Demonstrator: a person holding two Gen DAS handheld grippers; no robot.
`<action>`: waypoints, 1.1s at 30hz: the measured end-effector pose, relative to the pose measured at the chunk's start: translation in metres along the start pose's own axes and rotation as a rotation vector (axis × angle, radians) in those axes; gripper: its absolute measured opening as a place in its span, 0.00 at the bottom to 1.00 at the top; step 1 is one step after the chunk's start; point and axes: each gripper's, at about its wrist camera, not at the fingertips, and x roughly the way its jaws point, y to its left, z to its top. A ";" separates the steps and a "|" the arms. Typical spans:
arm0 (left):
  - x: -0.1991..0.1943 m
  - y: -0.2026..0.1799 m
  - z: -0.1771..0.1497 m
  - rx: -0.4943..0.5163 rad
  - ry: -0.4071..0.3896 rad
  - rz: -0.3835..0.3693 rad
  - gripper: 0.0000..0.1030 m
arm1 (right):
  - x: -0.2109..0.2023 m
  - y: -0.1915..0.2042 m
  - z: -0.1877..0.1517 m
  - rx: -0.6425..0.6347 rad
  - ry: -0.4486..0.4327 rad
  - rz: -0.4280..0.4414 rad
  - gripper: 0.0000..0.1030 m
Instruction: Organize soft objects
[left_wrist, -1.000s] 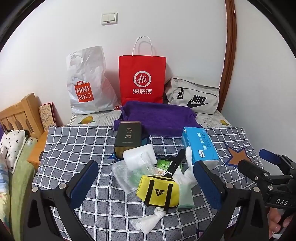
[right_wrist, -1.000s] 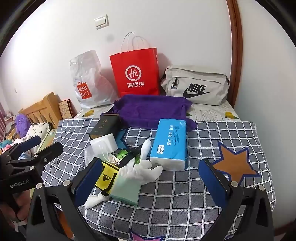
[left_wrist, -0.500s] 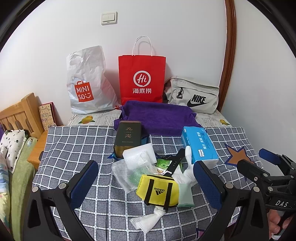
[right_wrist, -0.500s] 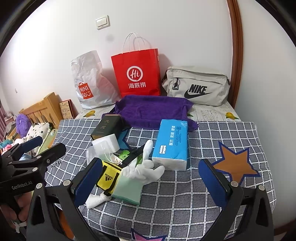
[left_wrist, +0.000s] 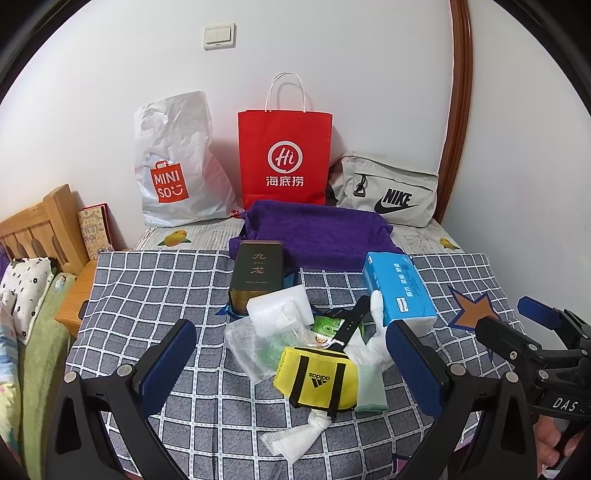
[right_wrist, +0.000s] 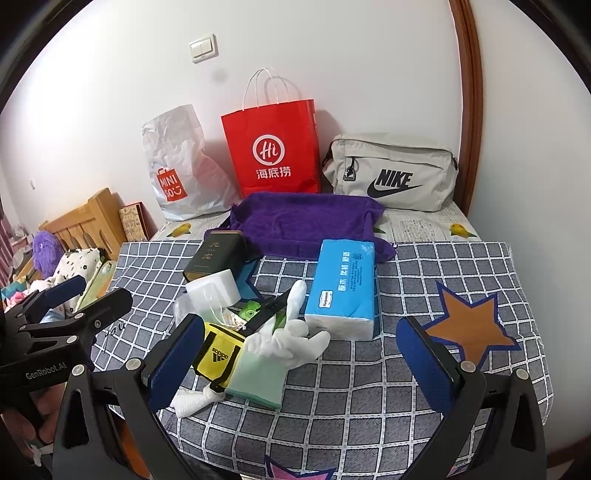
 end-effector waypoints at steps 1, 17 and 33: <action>0.000 0.000 0.000 0.000 0.000 0.000 1.00 | 0.000 0.000 0.000 -0.001 -0.001 0.001 0.99; -0.002 0.001 -0.001 -0.003 0.002 0.001 1.00 | -0.004 0.002 -0.001 -0.008 -0.008 -0.002 0.99; -0.003 0.002 -0.002 0.000 -0.001 0.002 1.00 | -0.004 0.007 -0.001 -0.023 -0.003 0.006 0.99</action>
